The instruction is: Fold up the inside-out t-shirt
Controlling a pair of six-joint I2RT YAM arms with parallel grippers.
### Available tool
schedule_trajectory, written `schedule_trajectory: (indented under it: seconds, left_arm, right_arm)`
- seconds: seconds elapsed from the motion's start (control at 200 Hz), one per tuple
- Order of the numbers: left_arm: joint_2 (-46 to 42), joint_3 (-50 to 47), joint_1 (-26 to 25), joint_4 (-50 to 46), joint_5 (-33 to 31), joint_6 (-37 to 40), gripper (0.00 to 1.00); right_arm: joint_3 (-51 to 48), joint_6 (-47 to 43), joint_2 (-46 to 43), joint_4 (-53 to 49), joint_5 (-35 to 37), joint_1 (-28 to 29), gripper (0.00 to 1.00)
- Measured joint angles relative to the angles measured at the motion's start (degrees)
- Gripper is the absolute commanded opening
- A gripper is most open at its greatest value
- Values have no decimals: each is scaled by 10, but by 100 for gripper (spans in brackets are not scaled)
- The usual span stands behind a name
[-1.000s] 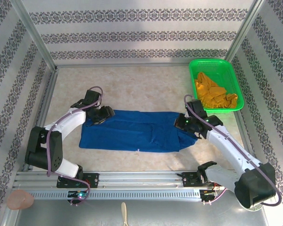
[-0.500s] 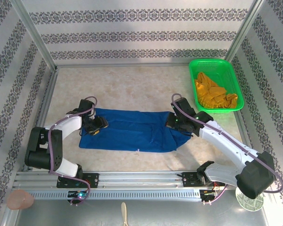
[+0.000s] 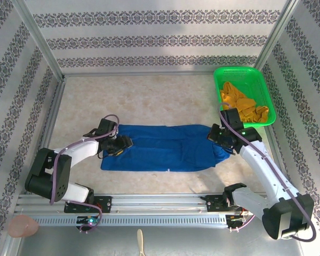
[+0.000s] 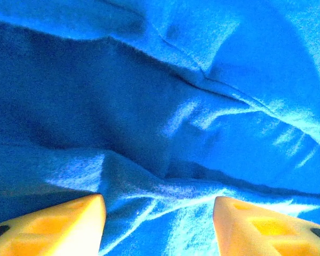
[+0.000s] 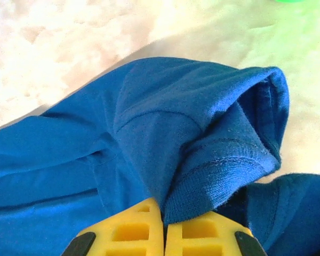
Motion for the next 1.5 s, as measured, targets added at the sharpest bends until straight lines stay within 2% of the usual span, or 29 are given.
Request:
schedule_trajectory:
  seconds: [0.135,0.265,0.5,0.744,0.929,1.099,1.299,1.499]
  left_arm:
    - [-23,15,-8,-50,-23,-5,67]
    - [-41,78,4,-109,-52,19,68]
    - [-1,123,61,-129,-65,71,68]
    - [76,109,76,-125,-56,90,67]
    - [85,110,79,-108,-47,96,67]
    - [95,111,79,-83,-37,98,67]
    - [103,112,79,-55,-24,99,67]
    - [108,111,79,-34,-13,99,67]
  right_arm:
    - [6,-24,0,-23,-8,-19,0]
    - [28,-27,3,-32,-14,7,0]
    - [64,12,28,-26,5,131,0]
    - [90,71,76,-12,49,249,0]
    - [154,109,149,8,84,335,0]
    - [219,135,236,34,102,391,0]
    - [304,151,340,52,106,435,0]
    - [363,159,408,61,104,458,0]
